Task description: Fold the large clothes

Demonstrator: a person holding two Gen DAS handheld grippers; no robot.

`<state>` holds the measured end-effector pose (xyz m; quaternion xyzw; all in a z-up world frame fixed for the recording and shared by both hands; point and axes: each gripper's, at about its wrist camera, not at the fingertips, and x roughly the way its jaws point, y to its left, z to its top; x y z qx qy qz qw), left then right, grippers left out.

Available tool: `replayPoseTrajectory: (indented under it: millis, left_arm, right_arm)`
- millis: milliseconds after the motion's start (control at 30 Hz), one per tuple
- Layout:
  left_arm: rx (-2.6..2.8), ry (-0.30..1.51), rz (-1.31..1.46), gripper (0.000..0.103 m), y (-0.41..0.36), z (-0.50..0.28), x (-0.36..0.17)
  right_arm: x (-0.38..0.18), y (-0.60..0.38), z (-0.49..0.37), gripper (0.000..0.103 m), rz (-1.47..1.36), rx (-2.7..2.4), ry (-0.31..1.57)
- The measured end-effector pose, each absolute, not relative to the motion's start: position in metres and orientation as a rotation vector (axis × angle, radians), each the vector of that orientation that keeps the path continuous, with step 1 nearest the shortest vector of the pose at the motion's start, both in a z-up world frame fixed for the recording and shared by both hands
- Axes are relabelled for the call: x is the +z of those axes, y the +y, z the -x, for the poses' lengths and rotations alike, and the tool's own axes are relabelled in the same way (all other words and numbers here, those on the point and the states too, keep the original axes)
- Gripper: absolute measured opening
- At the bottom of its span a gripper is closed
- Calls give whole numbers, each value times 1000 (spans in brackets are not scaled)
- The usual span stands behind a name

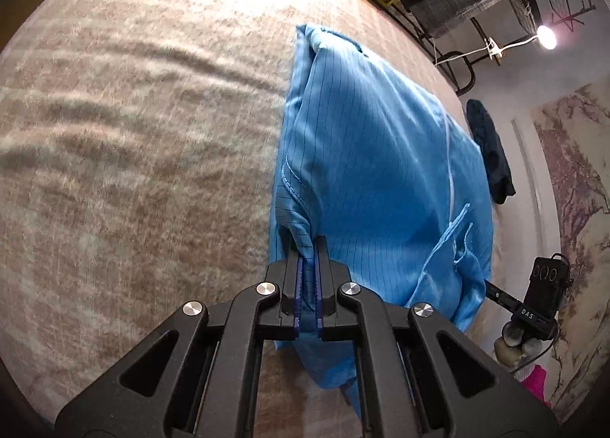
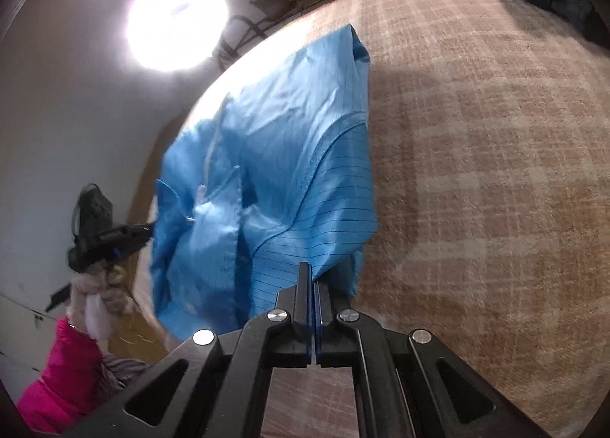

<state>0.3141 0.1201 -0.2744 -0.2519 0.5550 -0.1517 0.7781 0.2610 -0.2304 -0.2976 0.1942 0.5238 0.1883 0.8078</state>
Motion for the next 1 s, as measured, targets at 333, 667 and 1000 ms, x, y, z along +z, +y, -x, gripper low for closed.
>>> replayPoseTrajectory:
  millis: [333, 667, 1000]
  left_arm:
    - [-260, 1066, 556, 22, 146, -301, -217]
    - [-290, 1013, 572, 23, 127, -376, -220]
    - [-180, 1086, 499, 21, 121, -390, -261]
  right_arm:
    - [-220, -247, -235, 31, -198, 289, 948]
    - [-233, -203, -313, 36, -138, 418, 872]
    - [-290, -226, -349, 29, -79, 297, 1044]
